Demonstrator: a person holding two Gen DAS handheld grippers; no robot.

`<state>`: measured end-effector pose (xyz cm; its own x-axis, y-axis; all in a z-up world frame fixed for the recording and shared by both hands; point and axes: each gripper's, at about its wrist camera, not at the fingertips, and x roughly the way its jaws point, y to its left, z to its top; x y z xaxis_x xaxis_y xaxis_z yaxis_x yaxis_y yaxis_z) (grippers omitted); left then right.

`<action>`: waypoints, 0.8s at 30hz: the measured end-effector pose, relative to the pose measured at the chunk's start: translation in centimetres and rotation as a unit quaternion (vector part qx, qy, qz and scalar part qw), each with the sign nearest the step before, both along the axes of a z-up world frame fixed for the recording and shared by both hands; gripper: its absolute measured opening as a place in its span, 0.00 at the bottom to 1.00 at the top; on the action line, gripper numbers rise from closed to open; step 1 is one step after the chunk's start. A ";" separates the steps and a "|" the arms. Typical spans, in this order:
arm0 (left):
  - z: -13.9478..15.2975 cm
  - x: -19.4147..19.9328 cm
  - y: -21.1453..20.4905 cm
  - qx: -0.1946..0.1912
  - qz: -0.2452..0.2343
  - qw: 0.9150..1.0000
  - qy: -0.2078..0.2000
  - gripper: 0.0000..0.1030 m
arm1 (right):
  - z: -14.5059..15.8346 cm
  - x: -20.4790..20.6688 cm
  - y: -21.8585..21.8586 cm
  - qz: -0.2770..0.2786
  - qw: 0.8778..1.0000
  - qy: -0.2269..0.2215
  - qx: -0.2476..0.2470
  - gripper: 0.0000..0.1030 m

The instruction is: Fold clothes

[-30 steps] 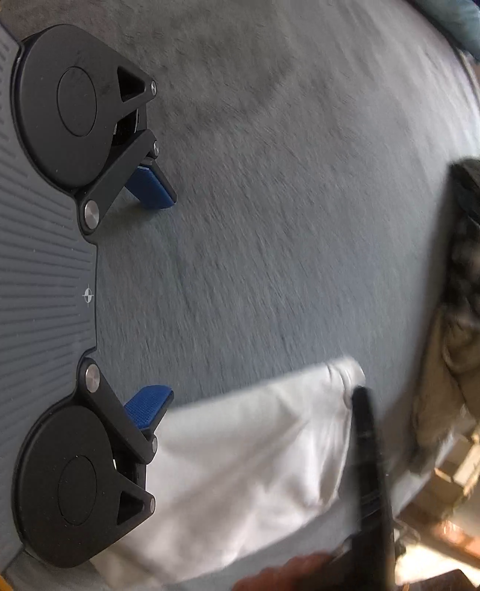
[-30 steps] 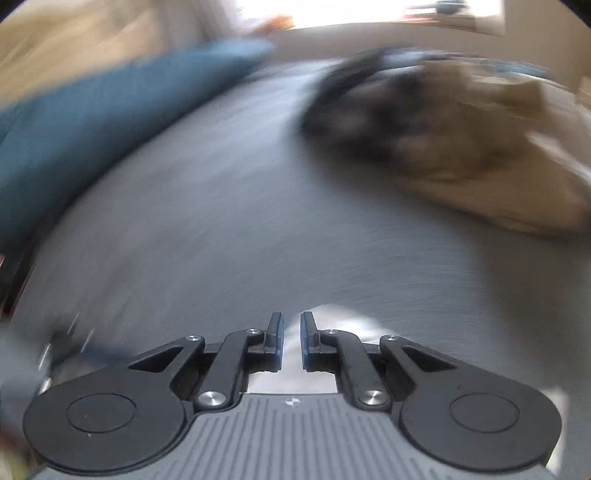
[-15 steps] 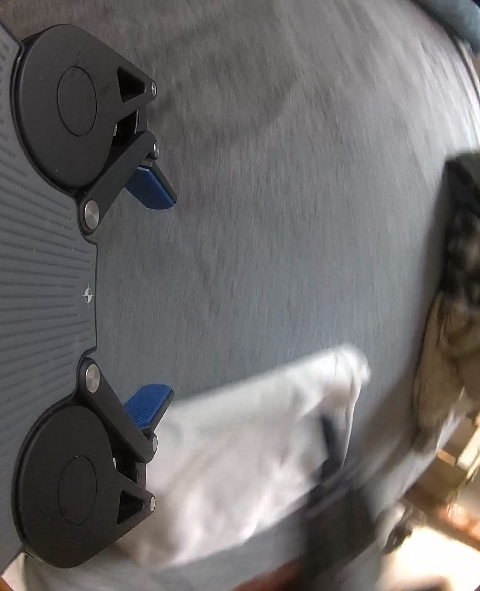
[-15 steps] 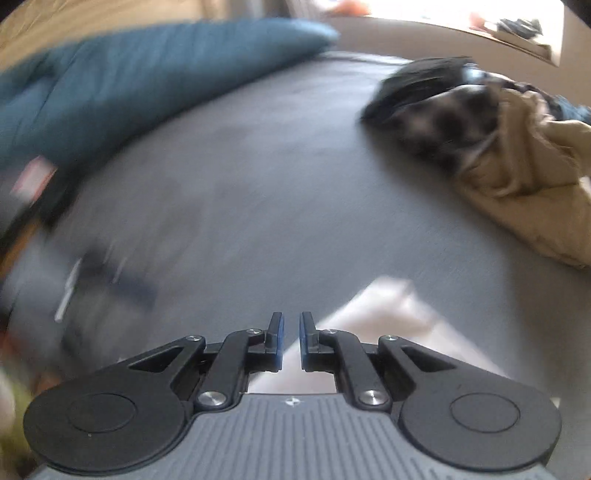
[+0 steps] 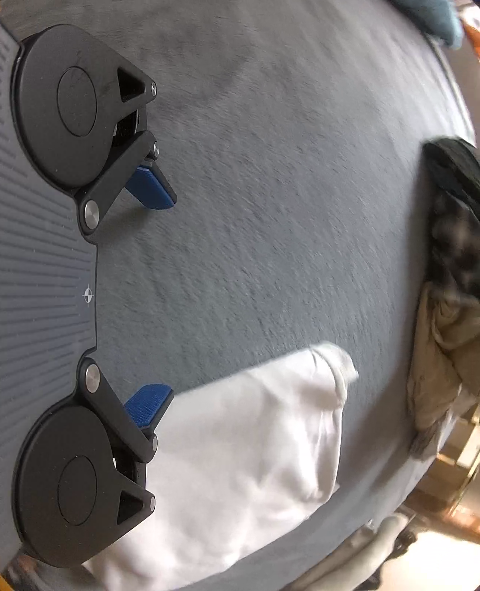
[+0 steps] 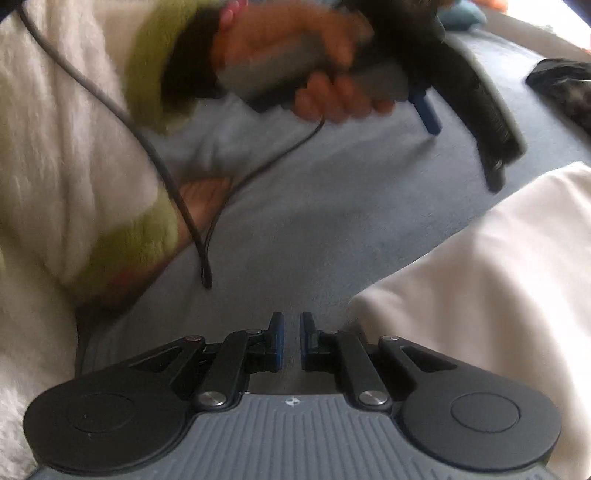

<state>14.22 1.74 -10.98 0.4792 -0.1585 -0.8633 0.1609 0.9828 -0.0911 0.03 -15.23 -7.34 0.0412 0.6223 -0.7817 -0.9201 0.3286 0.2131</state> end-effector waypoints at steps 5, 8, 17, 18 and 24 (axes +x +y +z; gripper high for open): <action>-1.3 0.2 -1.9 0.061 -0.020 0.998 -0.025 0.99 | 0.2 1.5 -1.6 -0.111 0.992 0.030 0.047 0.08; -1.7 0.2 -1.7 0.061 -0.015 0.998 -0.026 1.00 | -1.6 0.7 -1.4 -0.109 0.992 0.060 0.015 0.07; -1.9 1.1 -1.8 0.060 -0.012 0.998 -0.021 1.00 | 1.0 2.0 -1.1 -0.139 0.989 -0.002 0.057 0.06; -1.9 1.1 -1.8 0.060 -0.011 0.998 -0.020 1.00 | 0.6 2.5 -1.0 -0.152 0.987 -0.017 0.047 0.06; -1.9 0.9 -1.5 0.053 -0.012 0.998 -0.023 1.00 | -2.5 0.4 -3.0 -0.160 0.987 0.005 -0.003 0.08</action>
<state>15.11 0.26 -12.86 0.5163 -0.0798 -0.8527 0.1867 0.9822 0.0211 0.46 -18.19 -9.89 0.2264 0.5750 -0.7862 -0.7671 0.6027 0.2199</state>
